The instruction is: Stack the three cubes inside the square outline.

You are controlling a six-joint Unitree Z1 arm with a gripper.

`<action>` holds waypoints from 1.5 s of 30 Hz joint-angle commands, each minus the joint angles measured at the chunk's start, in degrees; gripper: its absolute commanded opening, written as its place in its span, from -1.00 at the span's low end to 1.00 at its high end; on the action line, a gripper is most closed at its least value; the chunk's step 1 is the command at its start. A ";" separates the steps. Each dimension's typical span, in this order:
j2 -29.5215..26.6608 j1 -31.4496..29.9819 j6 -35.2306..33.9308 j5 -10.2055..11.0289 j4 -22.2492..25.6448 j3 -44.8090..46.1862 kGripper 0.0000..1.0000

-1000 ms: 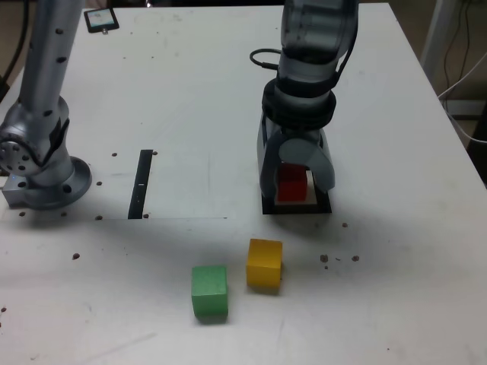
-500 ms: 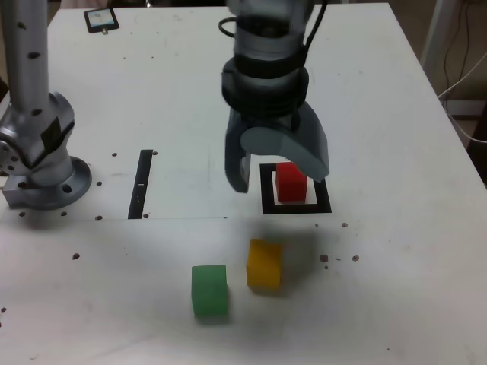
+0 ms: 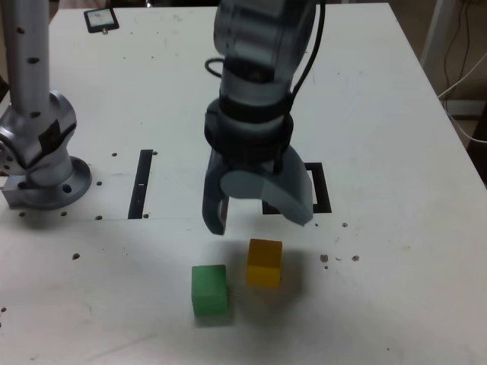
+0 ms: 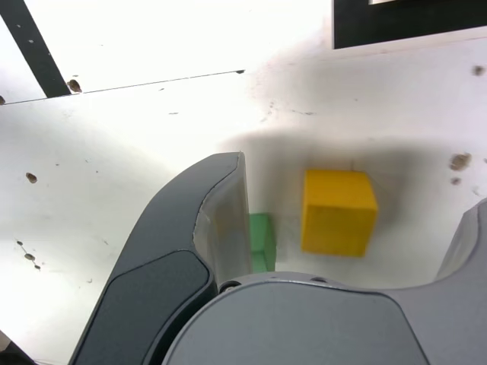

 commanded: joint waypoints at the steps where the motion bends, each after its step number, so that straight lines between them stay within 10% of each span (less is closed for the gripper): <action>1: 0.60 -0.08 -0.15 -0.27 -1.21 0.82 0.93; 23: 2.47 -3.27 -4.02 -2.58 -9.37 3.56 0.59; 45: 2.78 -3.28 -5.47 -2.19 -12.91 4.35 -0.60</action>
